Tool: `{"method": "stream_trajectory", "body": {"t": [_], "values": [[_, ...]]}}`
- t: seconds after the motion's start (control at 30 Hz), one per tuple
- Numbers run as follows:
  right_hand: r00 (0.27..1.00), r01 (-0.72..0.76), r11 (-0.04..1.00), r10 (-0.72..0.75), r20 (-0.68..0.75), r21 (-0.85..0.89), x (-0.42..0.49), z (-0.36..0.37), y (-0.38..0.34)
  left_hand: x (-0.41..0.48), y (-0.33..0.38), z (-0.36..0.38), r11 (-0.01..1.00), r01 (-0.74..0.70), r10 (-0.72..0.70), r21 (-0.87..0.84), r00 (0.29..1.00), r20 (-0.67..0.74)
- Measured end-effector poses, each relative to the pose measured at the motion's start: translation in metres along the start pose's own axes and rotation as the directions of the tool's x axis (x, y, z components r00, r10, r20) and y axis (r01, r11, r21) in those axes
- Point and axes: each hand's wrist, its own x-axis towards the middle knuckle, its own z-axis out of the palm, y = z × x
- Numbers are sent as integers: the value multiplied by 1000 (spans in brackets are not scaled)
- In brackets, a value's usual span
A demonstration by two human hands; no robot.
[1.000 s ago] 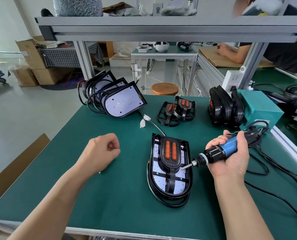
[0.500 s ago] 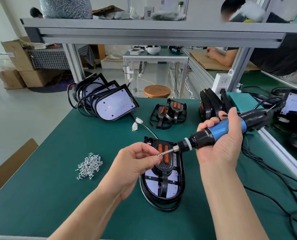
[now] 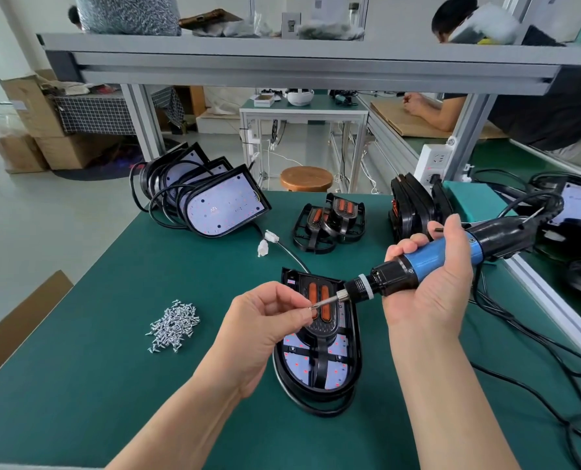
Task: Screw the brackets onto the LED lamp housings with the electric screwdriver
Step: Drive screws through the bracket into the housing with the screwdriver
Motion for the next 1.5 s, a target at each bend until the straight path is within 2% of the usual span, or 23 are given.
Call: {"method": "stream_trajectory", "body": {"t": [0.27,0.47,0.63,0.8,1.07,1.13,1.2,1.27,1.37,1.5], "values": [[1000,4,1000,-4,-8,-28,-1,-2,1,1,-5,1,999,-39,40,26,999,-30],[995,25,997,-31,-90,-72,0,-3,5,-2,-18,6,942,-209,245,264,963,-110],[990,10,998,-20,-142,-69,0,-6,10,-4,-25,6,891,-285,350,353,927,-135],[991,-3,998,-6,-136,-69,5,-6,12,-1,-25,4,835,-311,396,455,912,-103],[994,20,997,-28,-102,-80,26,4,16,14,-26,-14,808,-256,398,531,902,-170],[997,39,994,-46,-67,-102,33,10,18,22,-26,-22,792,-155,358,591,901,-244],[997,65,989,-69,-19,-135,41,19,22,34,-27,-24,813,41,162,581,943,-292],[995,104,978,-100,29,-180,48,29,30,45,-28,-20,790,196,-51,580,965,-257],[986,148,960,-124,111,-238,54,42,45,56,-30,-13,740,252,-158,623,966,-203],[962,206,924,-132,237,-323,57,48,61,64,-32,-13,795,274,-201,542,961,-190]]}}
